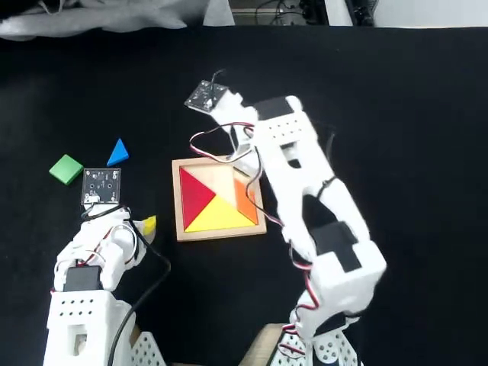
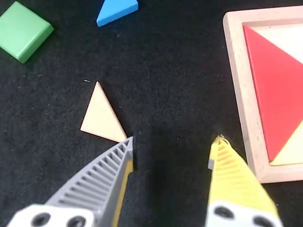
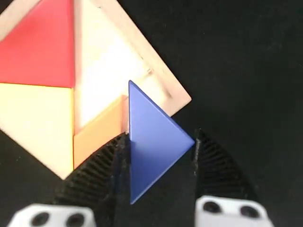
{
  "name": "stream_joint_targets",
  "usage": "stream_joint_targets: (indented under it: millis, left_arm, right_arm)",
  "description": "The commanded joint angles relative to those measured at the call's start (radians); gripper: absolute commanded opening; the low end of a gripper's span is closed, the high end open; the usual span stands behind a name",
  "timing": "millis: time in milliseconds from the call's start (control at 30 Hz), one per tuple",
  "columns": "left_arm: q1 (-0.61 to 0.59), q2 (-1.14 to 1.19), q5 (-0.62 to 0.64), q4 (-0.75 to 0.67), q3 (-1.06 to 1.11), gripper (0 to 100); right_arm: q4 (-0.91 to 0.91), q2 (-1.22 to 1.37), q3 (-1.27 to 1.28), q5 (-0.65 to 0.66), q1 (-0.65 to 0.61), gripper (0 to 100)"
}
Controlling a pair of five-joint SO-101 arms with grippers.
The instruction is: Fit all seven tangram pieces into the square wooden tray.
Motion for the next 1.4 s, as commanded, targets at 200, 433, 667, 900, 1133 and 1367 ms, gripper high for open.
stream_joint_targets:
  millis: [200,433,667,900,1133,1367]
  left_arm:
    - [0.016,-0.008,-0.009,-0.021,-0.008,26]
    - [0.016,-0.008,-0.009,-0.021,-0.008,26]
    - [0.016,-0.008,-0.009,-0.021,-0.008,26]
    - [0.016,-0.008,-0.009,-0.021,-0.008,26]
    - [0.016,-0.008,-0.009,-0.021,-0.008,26]
    - [0.016,-0.008,-0.009,-0.021,-0.008,26]
  right_arm:
    - [-0.029,0.108,-0.105,0.012,-0.023,18.3]
    - [-0.031,0.127,-0.104,0.005,-0.055,18.1]
    - [-0.063,0.128,-0.097,0.002,-0.038,18.3]
    - [-0.066,0.186,-0.107,-0.012,-0.025,18.5]
    - [-0.069,0.202,-0.107,-0.071,-0.025,23.6]
    - [-0.066,0.202,-0.107,-0.068,-0.026,28.9]
